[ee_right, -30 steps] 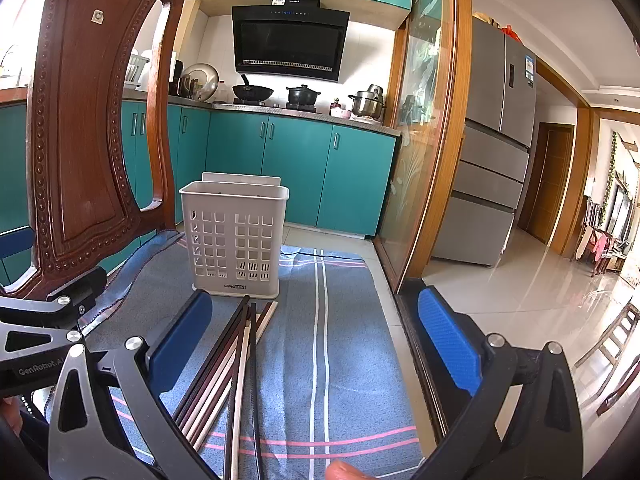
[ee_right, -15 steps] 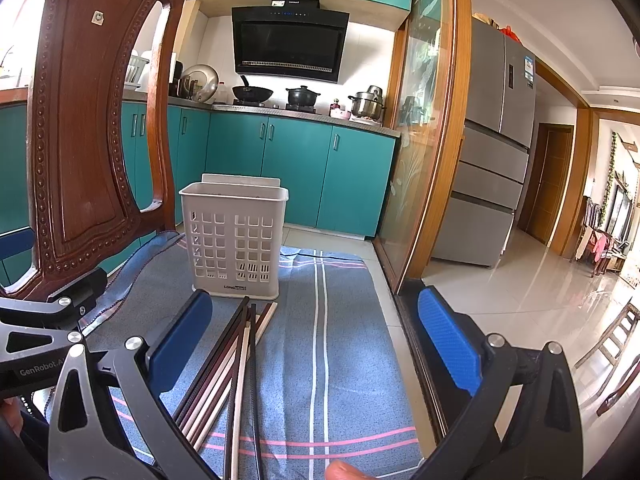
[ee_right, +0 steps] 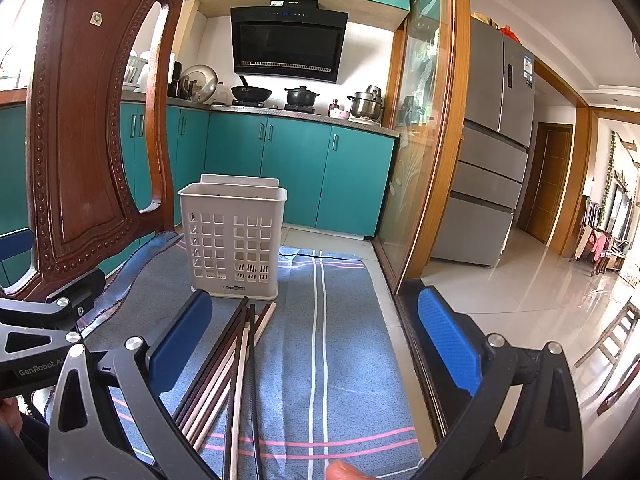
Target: Organize utensils
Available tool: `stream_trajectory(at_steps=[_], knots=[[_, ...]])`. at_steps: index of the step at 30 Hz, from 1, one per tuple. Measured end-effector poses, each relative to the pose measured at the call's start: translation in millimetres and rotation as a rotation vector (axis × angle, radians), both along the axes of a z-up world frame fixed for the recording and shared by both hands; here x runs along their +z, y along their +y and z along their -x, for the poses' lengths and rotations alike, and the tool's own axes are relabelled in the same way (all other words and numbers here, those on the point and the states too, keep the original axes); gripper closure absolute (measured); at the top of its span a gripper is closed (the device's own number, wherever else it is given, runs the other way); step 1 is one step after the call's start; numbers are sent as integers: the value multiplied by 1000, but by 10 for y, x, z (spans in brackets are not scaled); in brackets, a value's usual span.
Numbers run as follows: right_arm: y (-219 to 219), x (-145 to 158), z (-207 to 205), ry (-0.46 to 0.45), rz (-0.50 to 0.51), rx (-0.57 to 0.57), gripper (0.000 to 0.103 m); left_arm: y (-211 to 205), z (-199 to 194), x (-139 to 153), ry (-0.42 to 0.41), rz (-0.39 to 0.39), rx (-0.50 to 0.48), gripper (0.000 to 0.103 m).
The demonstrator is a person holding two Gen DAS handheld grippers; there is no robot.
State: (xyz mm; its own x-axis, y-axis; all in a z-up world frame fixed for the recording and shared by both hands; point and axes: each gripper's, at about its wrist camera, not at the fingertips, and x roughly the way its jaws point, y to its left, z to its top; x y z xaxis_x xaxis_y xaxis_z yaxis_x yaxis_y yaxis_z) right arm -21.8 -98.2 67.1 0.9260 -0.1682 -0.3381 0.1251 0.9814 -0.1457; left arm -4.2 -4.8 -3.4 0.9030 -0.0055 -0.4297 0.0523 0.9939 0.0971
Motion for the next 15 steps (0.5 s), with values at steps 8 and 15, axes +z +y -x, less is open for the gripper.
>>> stream_trajectory(at_steps=[8,15], knots=[[-32,0,4,1,-4,-3,2,16,-18,2,7,-2,3,3],[-40,5,-5,0,1,-8,2,25,-23,0,13,-6,5,3]])
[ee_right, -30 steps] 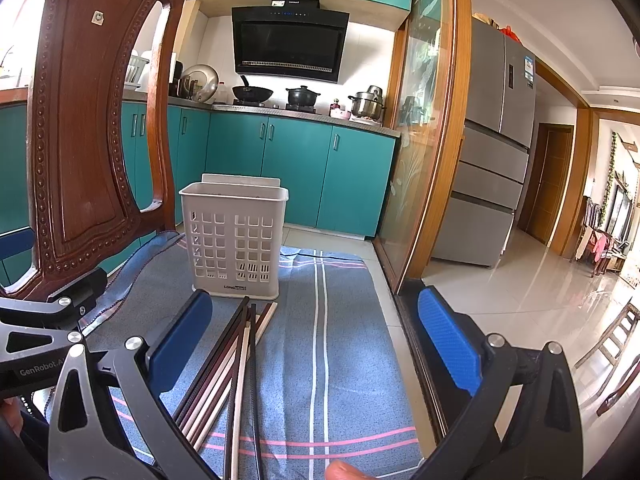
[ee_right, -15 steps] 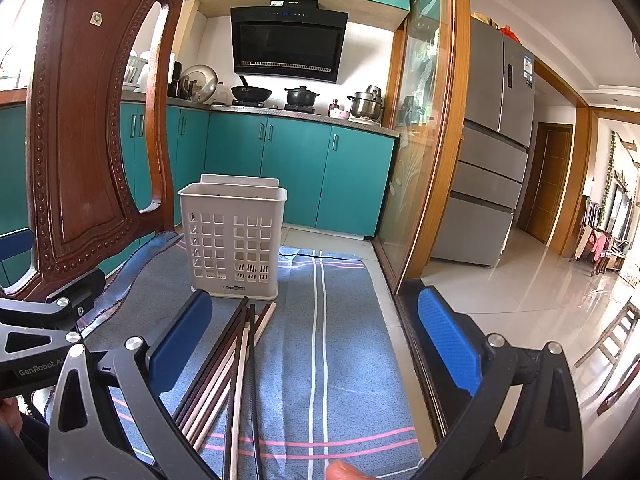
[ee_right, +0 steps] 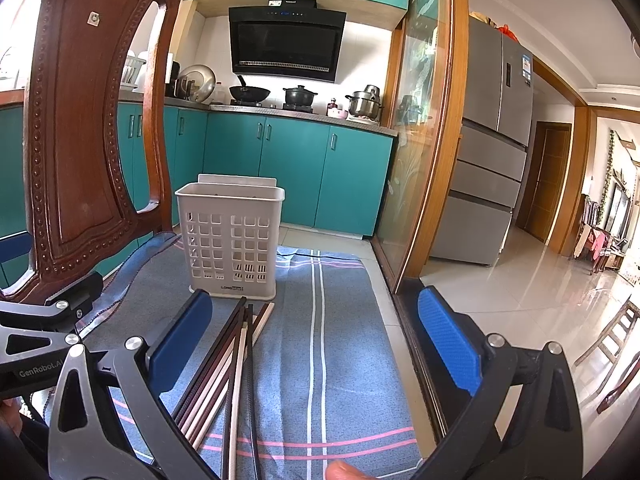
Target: Organize utensils
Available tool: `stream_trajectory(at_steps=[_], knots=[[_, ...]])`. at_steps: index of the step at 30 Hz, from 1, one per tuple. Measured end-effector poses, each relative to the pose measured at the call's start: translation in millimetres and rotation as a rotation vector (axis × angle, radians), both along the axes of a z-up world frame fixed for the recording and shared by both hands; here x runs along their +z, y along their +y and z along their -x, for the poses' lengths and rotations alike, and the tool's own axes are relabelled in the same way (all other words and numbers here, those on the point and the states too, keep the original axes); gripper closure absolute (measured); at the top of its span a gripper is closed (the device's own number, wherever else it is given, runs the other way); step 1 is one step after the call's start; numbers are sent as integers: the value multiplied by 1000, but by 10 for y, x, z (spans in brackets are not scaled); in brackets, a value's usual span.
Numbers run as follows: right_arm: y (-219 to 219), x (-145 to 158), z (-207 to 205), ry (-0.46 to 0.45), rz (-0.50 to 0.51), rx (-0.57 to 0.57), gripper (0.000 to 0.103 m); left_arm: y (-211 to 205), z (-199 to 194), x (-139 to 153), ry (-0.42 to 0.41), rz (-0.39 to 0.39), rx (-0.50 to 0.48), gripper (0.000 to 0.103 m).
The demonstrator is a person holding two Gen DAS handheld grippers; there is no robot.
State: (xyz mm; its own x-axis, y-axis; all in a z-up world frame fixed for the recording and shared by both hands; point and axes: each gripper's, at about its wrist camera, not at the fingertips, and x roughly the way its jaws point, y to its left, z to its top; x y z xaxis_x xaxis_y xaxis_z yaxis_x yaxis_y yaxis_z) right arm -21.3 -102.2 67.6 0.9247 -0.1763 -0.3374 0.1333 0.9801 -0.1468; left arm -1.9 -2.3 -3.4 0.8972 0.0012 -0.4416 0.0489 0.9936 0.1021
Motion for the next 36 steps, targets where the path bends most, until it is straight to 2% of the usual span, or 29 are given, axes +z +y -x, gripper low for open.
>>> stream_trajectory(at_steps=[3,4,6,8,9,10,11,12,16,19,21,23,25,27,29,31,34,36], knots=[[-31,-17,-67,26,32,-50,2,-10,-80,-61,48,-37,32,3],[-66,-57,-165,73,51,-83,3,-15,-125,-104,80,-55,46,3],[-146,-172,-377,191,39,-100,3,13,-268,-260,197,-68,66,3],[-303,-363,-679,356,-59,-99,5,78,-378,-389,302,-39,78,3],[-367,-463,-827,438,-129,-68,20,113,-412,-427,335,-23,81,3],[-419,-577,-984,525,-220,-10,29,133,-417,-446,345,-13,80,3],[-432,-663,-1082,583,-274,15,49,157,-424,-460,356,5,74,3],[-413,-715,-1156,621,-297,34,61,172,-421,-462,359,16,64,3],[-166,-959,-1398,763,-266,114,71,164,-425,-491,371,23,28,3],[-32,-983,-1474,759,-200,119,78,135,-438,-535,392,28,7,3],[-60,-980,-1551,755,-215,108,87,92,-482,-570,413,43,-19,4],[-173,-976,-1604,750,-297,100,87,53,-554,-613,458,64,-56,13],[-279,-906,-1630,725,-405,141,87,16,-669,-636,507,66,-84,30],[-275,-854,-1654,716,-478,212,87,-21,-801,-647,548,52,-103,36],[-173,-895,-1676,742,-462,262,87,-61,-960,-624,573,30,-114,36],[-136,-951,-1693,772,-442,265,86,-129,-1107,-584,577,-8,-132,36],[-270,-929,-1737,764,-489,231,86,-305,-1304,-498,565,-71,-181,36],[-396,-924,-1753,753,-508,203,88,-402,-1397,-490,564,-72,-227,36]])
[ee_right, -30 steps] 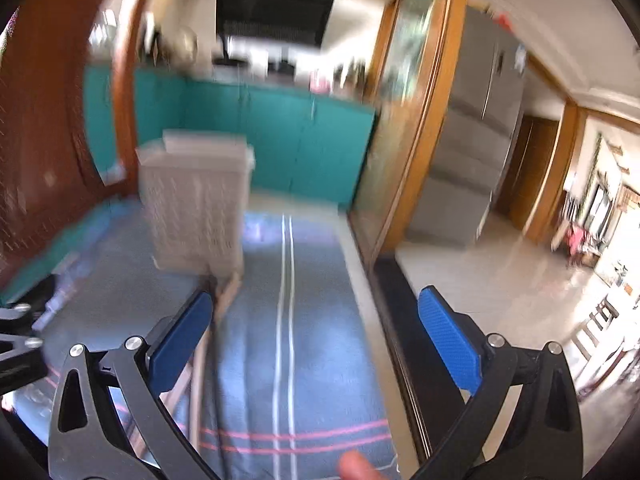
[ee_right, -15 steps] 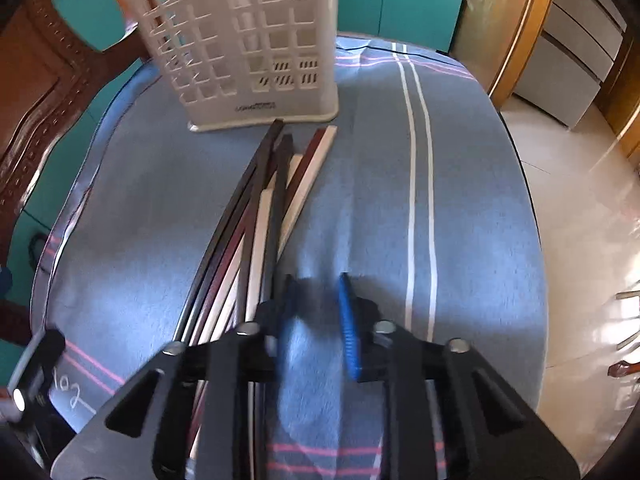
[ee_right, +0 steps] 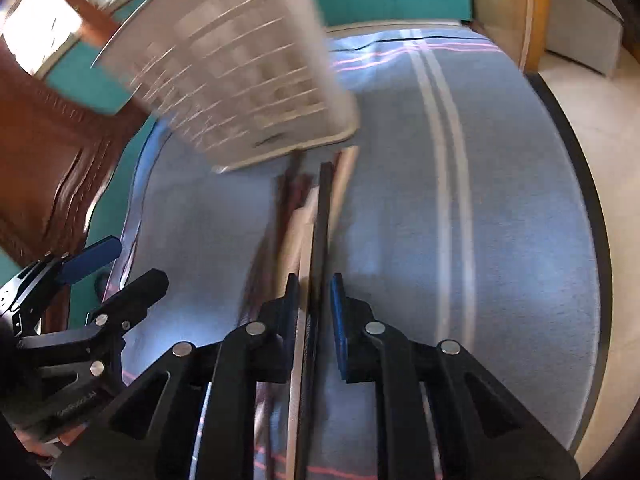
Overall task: Organize utensils
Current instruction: 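Lower the right gripper onto a black chopstick and close while the left gripper grasps another black chopstick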
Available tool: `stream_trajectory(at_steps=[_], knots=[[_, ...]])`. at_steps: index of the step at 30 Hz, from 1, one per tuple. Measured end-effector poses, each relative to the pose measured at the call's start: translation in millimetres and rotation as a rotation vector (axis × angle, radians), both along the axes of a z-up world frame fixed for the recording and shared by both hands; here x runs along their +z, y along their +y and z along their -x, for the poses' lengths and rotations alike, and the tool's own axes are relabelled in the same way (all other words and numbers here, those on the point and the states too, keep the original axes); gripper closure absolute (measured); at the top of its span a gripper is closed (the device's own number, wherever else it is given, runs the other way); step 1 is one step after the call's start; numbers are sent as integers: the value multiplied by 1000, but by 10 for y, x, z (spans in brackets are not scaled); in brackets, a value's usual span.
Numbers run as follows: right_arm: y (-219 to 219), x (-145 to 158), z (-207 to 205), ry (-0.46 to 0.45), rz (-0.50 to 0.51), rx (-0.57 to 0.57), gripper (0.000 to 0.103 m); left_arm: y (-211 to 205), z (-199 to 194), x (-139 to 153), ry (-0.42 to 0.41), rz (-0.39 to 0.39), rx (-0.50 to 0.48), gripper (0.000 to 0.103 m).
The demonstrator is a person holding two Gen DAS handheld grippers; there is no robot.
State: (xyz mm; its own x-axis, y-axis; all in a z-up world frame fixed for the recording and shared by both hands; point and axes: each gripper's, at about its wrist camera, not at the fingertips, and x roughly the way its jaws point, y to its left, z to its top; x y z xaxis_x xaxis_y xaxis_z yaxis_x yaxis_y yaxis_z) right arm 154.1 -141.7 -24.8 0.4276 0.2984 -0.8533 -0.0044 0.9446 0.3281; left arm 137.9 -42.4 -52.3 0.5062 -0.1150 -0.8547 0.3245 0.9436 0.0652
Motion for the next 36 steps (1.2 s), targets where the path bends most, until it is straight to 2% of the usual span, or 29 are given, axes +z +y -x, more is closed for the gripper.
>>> stream_trajectory(at_steps=[2,3,4,6,10,13,15,17,21,22,23,24,25,26,27,29,32,35,36], knots=[[-199,-64,39,-4,79,-51,90,-85,-43,-80,19,48,-38,36],[-266,-66,50,-11,77,-59,90,-109,-54,-144,39,81,-55,38],[-319,-72,56,-10,44,-59,90,-133,-70,-226,73,97,-59,45],[-423,-105,29,-11,10,-63,90,-188,-86,-322,115,93,-62,52],[-455,-95,26,-14,-13,-72,89,-256,-113,-341,131,129,-90,55],[-417,-85,66,-21,8,-71,89,-164,-169,-338,157,171,-61,62],[-372,-87,33,-27,32,-66,87,-111,-177,-327,163,173,-58,65],[-340,-71,65,-37,65,-60,85,-59,-177,-318,160,161,-55,65],[-334,-66,115,-48,88,-67,81,83,-156,-329,192,212,-32,66],[-351,-70,133,-47,82,-74,80,139,-155,-342,184,194,-11,66],[-371,-74,140,-46,77,-79,79,184,-173,-340,156,130,38,67],[-381,-78,152,-46,73,-84,78,229,-192,-344,142,99,67,69],[-392,-78,165,-46,71,-89,78,268,-218,-335,143,116,83,69],[-399,-79,170,-46,69,-95,78,297,-252,-296,150,180,83,69],[-402,-75,174,-47,68,-103,78,298,-284,-242,147,234,78,67],[-394,-63,159,-55,68,-112,78,231,-373,-150,130,288,67,61],[-329,-52,153,-65,91,-115,78,1,-546,-164,122,257,65,61],[-256,-81,150,-64,116,-103,78,-181,-680,-297,152,238,71,62],[-247,-92,148,-61,119,-100,78,-217,-680,-286,124,212,71,61]])
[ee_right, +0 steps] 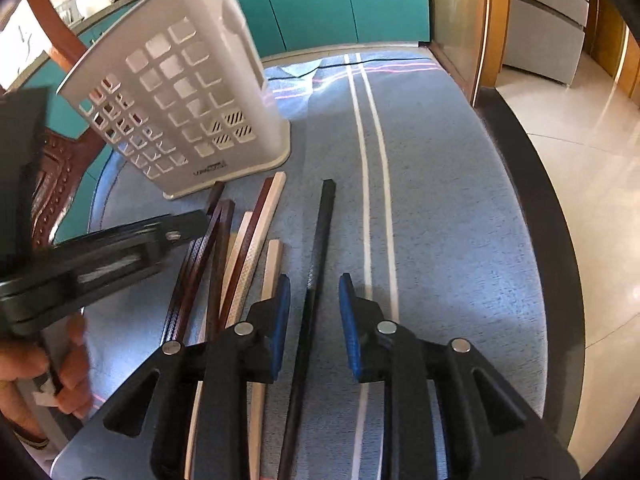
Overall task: Organize utensils
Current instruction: 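Lower the right gripper onto a black chopstick and close while the left gripper grasps another black chopstick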
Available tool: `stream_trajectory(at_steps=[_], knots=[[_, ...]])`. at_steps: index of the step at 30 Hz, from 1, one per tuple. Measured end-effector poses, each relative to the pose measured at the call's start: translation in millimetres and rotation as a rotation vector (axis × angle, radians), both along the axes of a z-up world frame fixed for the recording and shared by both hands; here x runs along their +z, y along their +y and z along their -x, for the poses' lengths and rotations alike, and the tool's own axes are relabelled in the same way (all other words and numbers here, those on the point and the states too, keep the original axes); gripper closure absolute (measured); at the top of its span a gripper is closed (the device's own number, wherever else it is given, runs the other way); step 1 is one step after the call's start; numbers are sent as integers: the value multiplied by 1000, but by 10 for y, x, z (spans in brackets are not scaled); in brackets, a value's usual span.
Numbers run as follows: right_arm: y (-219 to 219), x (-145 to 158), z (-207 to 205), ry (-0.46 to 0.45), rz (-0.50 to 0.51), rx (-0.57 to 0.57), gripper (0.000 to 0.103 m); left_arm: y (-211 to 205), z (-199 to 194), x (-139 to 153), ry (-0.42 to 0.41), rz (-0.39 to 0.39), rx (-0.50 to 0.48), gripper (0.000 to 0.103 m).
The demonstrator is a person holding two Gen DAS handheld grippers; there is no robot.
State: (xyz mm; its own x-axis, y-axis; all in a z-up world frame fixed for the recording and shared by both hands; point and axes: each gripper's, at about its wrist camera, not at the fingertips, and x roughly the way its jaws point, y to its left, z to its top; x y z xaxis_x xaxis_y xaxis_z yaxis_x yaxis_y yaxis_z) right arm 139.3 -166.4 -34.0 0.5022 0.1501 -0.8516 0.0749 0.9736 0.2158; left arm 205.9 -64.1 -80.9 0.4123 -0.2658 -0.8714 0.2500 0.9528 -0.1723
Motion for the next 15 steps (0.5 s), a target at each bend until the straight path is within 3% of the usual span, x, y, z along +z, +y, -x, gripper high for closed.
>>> stream_trajectory(at_steps=[1,3,5,6,13,14,15], knots=[[8,-9,-1,2,3,4,78,1,9,21,-3,-15,7,67],[10,-10,0,0,9,8,78,88,-37,25,24,37,13,84],[10,-11,2,0,13,7,78,172,-25,45,35,42,24,85],[7,-12,2,1,13,6,78,229,1,62,28,34,30,96],[45,2,-9,-6,42,-7,78,616,151,239,16,94,62,96],[60,7,4,-8,48,-8,78,535,108,228,17,96,69,94],[72,8,4,-9,55,-7,78,458,88,207,21,89,77,86]])
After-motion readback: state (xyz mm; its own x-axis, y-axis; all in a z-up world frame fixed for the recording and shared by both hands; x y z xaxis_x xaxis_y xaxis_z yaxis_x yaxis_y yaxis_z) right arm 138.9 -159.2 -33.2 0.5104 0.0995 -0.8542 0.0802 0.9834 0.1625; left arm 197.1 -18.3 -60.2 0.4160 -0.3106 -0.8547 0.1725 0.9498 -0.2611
